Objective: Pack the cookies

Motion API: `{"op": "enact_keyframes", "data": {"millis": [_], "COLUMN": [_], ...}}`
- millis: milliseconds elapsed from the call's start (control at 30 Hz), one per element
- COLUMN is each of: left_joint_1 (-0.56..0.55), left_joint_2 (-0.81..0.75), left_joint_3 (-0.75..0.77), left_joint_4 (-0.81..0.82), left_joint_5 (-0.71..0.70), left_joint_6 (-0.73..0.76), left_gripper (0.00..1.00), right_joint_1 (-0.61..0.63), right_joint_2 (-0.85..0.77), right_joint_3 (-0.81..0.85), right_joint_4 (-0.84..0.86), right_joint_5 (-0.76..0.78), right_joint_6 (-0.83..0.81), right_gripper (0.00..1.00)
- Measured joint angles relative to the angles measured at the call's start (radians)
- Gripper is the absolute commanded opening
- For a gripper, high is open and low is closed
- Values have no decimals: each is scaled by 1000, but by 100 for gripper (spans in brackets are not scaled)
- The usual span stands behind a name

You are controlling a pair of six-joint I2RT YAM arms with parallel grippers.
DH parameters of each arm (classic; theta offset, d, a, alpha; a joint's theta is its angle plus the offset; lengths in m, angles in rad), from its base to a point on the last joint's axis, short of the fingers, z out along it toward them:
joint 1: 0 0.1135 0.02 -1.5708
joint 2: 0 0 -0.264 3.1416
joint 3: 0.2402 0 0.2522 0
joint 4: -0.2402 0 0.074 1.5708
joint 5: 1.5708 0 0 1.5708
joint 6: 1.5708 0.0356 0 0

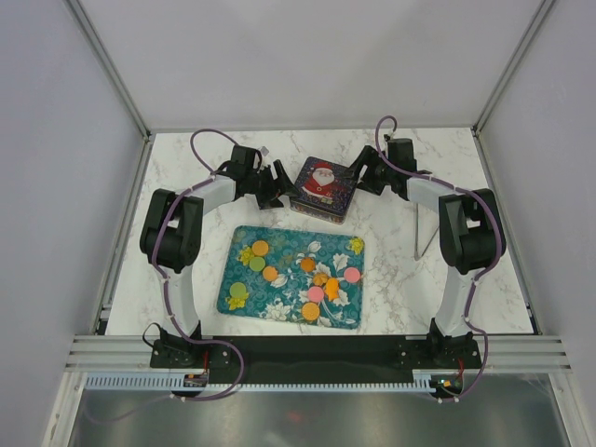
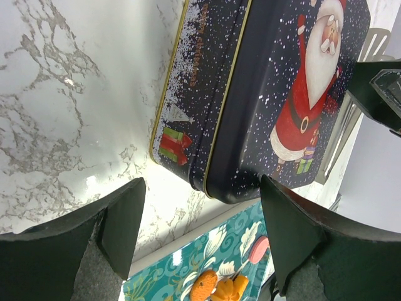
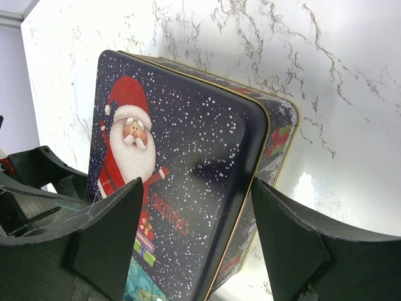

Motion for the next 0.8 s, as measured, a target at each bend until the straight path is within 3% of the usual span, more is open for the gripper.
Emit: {"op": "enact_keyframes", "data": {"millis": [800], "left_joint_1": [0], "left_joint_2": [0], "left_joint_3": [-21], "left_joint_4": [32], "left_joint_5": [13], "left_joint_6": [0], "left_gripper": [81], "right_joint_1": [1], "right_joint_2": [-43], "right_joint_3": [-29], "right_joint_4": [47], "right_joint_5": [-19], "right_joint_6": [6], "right_gripper": [77]}}
